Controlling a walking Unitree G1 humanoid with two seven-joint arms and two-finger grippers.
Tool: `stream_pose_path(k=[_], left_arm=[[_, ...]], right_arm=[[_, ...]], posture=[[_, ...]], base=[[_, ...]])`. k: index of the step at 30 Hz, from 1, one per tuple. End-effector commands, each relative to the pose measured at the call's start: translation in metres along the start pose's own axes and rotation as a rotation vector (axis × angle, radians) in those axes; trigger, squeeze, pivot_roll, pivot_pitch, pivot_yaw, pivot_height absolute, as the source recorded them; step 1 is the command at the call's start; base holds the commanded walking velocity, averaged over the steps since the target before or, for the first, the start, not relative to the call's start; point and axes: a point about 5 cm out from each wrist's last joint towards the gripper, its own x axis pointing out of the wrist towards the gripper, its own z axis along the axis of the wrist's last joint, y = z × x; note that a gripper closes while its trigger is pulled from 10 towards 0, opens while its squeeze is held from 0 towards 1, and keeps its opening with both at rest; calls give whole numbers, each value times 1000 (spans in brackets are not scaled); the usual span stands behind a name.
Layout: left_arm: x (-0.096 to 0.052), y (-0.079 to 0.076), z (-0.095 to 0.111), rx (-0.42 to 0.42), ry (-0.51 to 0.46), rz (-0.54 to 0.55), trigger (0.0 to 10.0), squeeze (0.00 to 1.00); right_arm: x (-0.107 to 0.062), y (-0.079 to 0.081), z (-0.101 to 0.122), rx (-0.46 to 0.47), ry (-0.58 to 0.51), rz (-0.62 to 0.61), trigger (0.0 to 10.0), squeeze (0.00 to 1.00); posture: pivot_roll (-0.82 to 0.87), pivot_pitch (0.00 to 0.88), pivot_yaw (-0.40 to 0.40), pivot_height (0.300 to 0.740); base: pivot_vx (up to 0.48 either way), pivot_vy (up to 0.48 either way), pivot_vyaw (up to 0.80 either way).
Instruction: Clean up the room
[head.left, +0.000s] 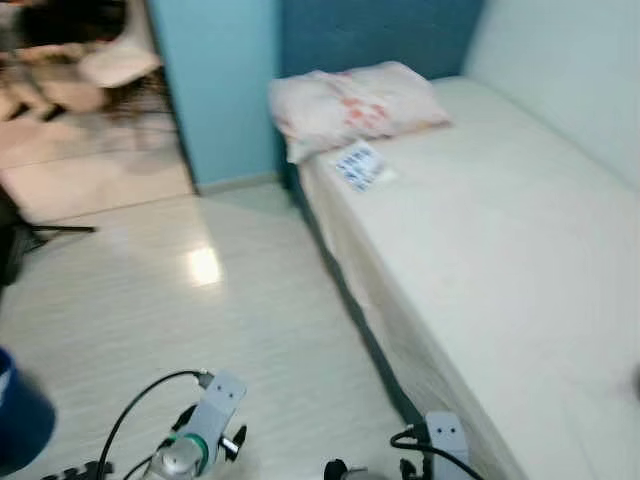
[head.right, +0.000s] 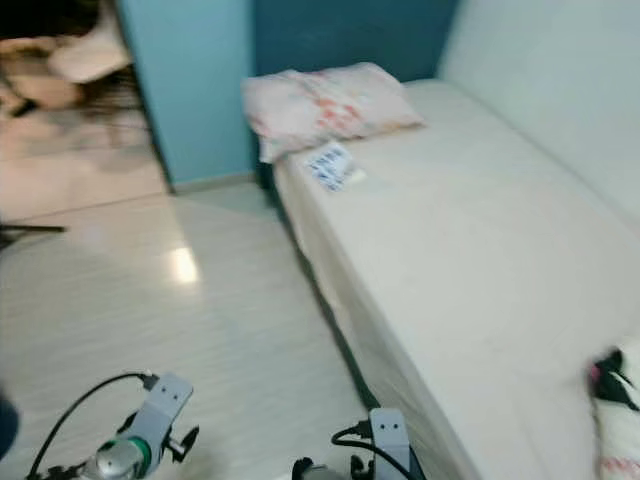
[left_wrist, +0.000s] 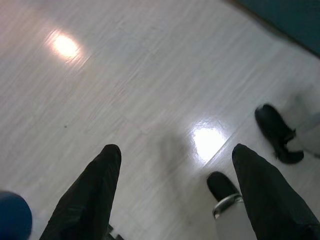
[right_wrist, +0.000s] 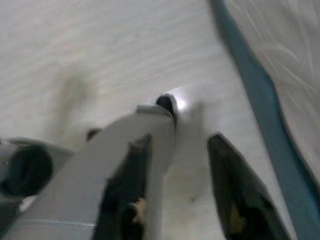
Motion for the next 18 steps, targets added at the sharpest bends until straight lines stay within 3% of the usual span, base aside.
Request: stream_pose_path(k=[1, 11, 18], left_arm=[[-2, -4, -9, -1, 37, -13, 10000, 0], [-1, -4, -7, 3, 30, -10, 10000, 0], [7, 7, 44, -22, -187, 21, 10000, 0]], right_arm=[[0, 3, -4, 2, 17, 9, 10000, 0], [0, 0, -1, 5, 8, 3, 10000, 0], [4, -13, 37, 122, -192, -53, 10000, 0]], posture=[[-9, 31, 56, 720], [-11, 31, 53, 720], [-11, 40, 59, 720]], base=[[0, 0, -788], [0, 0, -788], [0, 0, -788]])
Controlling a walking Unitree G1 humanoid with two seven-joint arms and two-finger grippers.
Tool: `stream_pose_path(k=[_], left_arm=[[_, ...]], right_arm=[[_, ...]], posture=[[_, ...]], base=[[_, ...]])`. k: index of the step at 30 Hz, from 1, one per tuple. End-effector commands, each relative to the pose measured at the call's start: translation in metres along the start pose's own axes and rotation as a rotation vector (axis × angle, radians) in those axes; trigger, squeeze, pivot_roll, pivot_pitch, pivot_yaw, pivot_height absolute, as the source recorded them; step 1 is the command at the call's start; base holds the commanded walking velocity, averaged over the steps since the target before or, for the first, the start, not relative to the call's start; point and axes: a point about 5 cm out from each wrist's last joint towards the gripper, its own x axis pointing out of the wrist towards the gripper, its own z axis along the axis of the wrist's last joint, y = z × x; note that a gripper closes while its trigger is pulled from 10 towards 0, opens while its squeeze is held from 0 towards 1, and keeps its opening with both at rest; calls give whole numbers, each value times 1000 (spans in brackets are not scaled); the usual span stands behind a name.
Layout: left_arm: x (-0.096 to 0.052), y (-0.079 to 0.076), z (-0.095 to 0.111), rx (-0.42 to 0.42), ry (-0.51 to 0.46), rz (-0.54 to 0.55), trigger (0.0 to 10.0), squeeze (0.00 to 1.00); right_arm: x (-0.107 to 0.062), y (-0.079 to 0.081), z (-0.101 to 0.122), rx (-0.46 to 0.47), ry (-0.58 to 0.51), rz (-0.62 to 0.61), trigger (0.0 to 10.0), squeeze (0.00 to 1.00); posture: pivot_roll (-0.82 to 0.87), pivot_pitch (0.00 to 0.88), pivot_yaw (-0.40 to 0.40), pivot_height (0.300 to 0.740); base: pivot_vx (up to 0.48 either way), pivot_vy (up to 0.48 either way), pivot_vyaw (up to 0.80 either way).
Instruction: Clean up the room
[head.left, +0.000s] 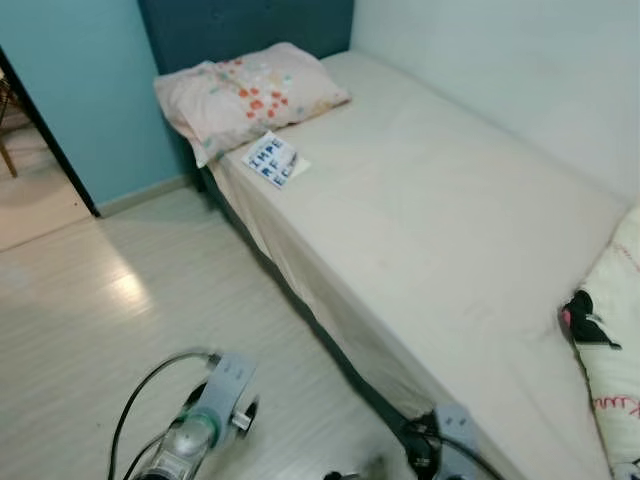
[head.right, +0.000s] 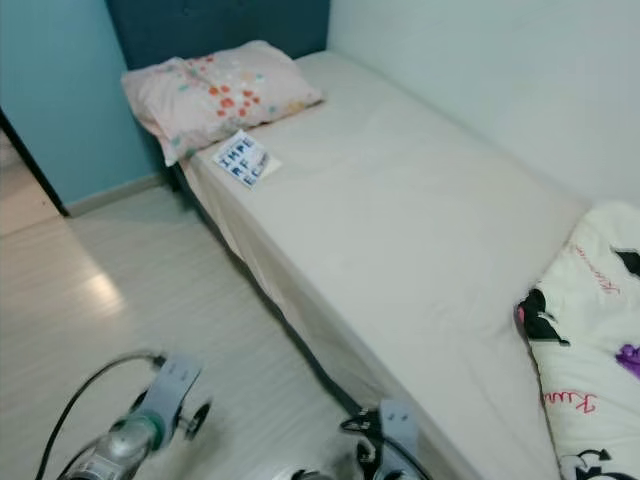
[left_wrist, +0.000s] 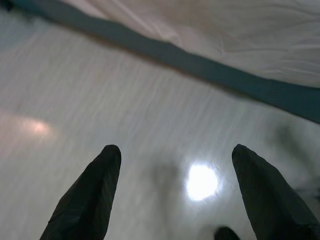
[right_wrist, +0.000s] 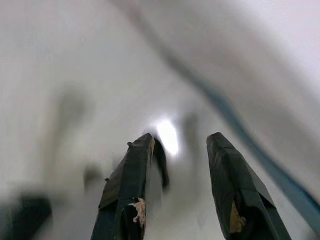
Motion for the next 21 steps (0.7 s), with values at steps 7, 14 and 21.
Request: stream_pose_path(k=[7, 14, 21], left_arm=[[10, -7, 54, -29, -223, -33, 10000, 0], [11, -14, 108, -116, -426, -73, 10000, 0], [7, -19, 127, -134, -493, -94, 10000, 0]], right_arm=[[2, -13, 29, 80, -175, -40, 10000, 0], [5, -14, 61, 108, -333, -35, 10000, 0], [5, -13, 90, 140, -467, -28, 10000, 0]], posture=[[-17, 46, 61, 720], [-20, 45, 56, 720], [-21, 48, 57, 720]], base=[[0, 0, -788], [0, 0, -788], [0, 0, -788]])
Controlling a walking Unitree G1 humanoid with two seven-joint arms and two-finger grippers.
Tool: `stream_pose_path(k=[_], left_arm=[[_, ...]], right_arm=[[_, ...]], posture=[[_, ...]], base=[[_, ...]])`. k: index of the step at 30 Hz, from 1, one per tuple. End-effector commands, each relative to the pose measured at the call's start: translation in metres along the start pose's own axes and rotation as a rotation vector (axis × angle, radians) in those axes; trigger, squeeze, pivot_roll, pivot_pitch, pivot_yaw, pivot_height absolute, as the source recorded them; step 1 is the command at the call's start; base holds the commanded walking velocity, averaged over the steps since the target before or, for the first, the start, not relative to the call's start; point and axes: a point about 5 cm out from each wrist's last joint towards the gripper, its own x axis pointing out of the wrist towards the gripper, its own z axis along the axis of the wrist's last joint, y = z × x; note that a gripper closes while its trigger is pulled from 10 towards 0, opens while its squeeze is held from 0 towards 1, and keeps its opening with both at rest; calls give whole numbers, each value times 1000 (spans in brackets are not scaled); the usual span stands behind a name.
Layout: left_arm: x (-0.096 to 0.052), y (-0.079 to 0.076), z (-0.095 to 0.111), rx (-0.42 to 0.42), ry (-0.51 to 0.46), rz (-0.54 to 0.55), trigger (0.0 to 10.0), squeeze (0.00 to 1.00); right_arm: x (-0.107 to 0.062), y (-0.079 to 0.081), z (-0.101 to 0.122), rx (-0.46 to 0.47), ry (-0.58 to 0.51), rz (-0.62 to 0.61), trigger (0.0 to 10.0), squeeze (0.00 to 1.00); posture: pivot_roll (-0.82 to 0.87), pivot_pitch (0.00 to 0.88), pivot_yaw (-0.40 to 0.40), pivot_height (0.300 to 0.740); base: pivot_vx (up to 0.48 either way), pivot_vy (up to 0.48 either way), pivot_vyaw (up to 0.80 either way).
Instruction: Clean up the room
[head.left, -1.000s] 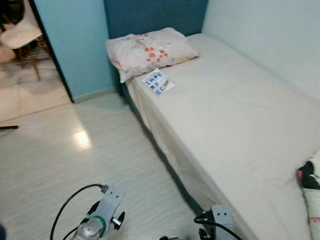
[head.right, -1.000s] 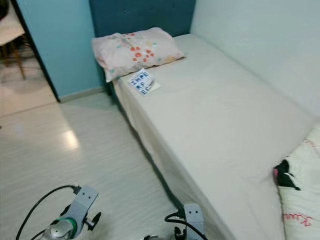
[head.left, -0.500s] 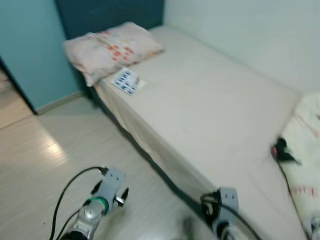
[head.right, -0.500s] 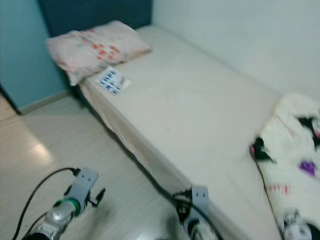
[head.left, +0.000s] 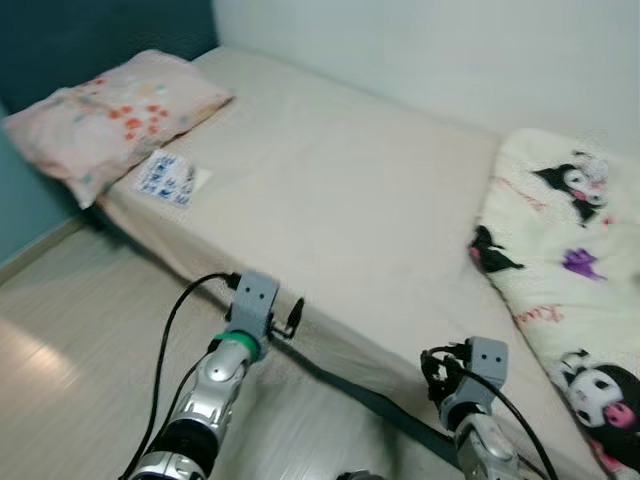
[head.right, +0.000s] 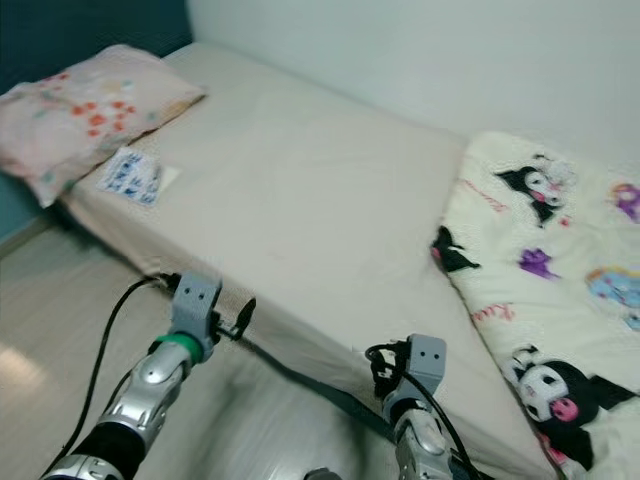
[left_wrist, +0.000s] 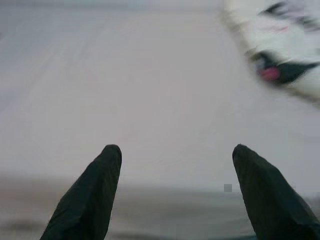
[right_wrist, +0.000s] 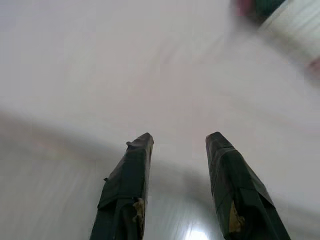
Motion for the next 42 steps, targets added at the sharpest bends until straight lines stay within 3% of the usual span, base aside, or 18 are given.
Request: stream_pose_path(k=[1, 4, 6, 10, 23, 42], left_arm=[[-4, 1, -6, -10, 27, -3, 10000, 0], [-2, -1, -2, -15, 14, -9, 10000, 0], [3, -8, 8, -33, -14, -29, 10000, 0], [5, -15, 13, -42, -29, -49, 10000, 0], [3, -27, 14, -56, -19, -86, 10000, 0], [3, -29, 17, -54, -10, -101, 10000, 0]], right_arm=[[0, -2, 4, 12, -27, -6, 10000, 0], [4, -1, 12, 19, -62, -4, 10000, 0], [12, 2, 33, 37, -146, 5, 10000, 0], [16, 3, 44, 50, -189, 9, 10000, 0], [13, -2, 44, 86, -191, -24, 10000, 0], [13, -9, 51, 89, -202, -52, 10000, 0]], posture=[[-21, 48, 57, 720], [-23, 50, 58, 720], [-29, 50, 56, 720], [-32, 49, 54, 720], [-36, 54, 52, 720], [-39, 44, 54, 720]], base=[[0, 0, -788], [0, 0, -788], [0, 0, -788], [0, 0, -788], [0, 0, -788], [0, 0, -788]])
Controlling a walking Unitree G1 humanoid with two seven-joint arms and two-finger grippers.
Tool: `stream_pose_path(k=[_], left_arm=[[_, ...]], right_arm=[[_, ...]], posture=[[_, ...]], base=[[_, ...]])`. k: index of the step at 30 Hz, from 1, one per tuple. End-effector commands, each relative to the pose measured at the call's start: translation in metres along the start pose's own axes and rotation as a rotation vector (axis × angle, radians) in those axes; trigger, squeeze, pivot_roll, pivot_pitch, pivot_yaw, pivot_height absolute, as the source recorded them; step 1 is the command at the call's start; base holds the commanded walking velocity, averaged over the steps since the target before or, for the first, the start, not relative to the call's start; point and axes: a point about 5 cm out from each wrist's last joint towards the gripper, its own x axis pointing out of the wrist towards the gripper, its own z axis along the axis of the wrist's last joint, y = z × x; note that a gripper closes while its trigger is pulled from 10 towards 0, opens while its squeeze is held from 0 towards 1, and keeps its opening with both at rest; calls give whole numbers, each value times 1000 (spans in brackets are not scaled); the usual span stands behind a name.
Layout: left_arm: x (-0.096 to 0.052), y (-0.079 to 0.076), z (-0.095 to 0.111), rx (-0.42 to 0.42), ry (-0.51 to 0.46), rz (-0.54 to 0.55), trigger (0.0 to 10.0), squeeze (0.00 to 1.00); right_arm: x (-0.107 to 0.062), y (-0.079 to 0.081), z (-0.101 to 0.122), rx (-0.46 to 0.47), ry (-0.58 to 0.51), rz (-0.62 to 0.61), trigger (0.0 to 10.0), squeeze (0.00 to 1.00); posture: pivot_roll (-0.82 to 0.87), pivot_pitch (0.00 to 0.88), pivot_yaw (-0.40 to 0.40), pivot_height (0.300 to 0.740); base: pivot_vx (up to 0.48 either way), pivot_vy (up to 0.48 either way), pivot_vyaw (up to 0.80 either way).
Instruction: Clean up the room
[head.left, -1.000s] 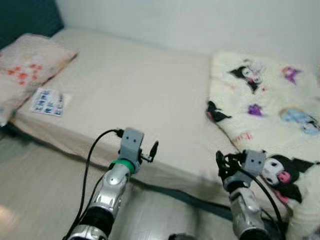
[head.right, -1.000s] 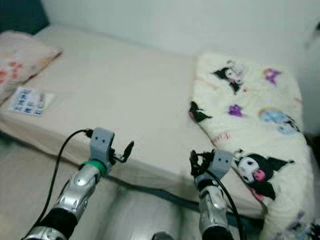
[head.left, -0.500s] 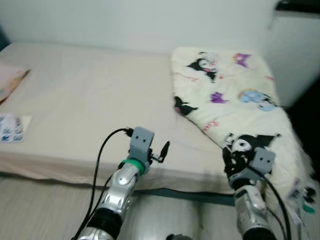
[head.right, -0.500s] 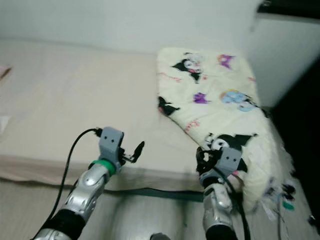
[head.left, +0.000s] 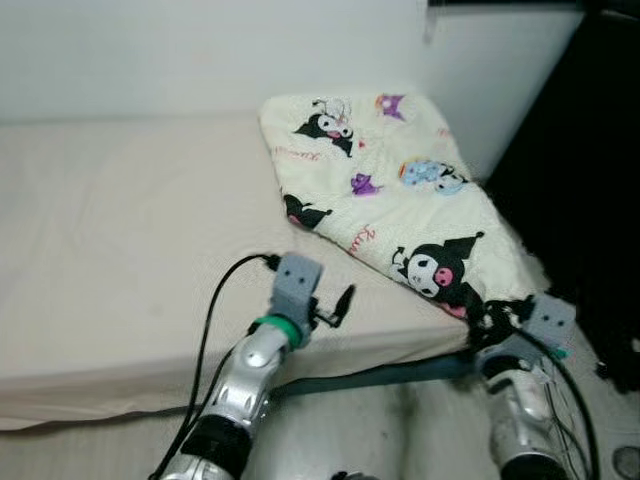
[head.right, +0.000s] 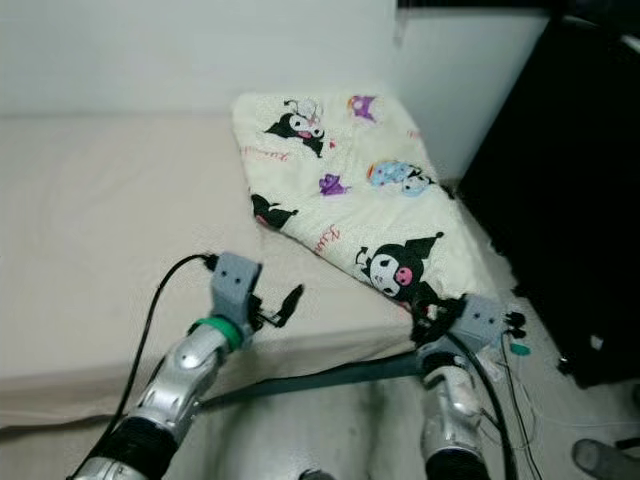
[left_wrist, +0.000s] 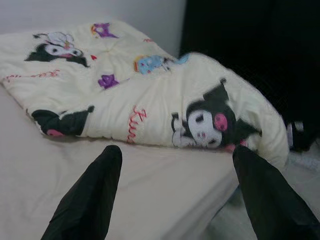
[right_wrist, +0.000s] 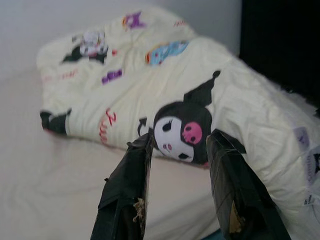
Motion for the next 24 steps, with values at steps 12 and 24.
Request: stream_pose_path(k=[12, 24], left_arm=[[-3, 1, -7, -13, 39, 6, 10000, 0], [-23, 22, -31, 29, 124, 72, 10000, 0]], right_arm=[[-6, -2, -9, 7, 43, -13, 10000, 0], [-9, -1, -14, 6, 59, -11, 10000, 0]], posture=[[-39, 44, 55, 720], [-32, 52, 52, 720]], base=[[0, 0, -788], [0, 0, -788]])
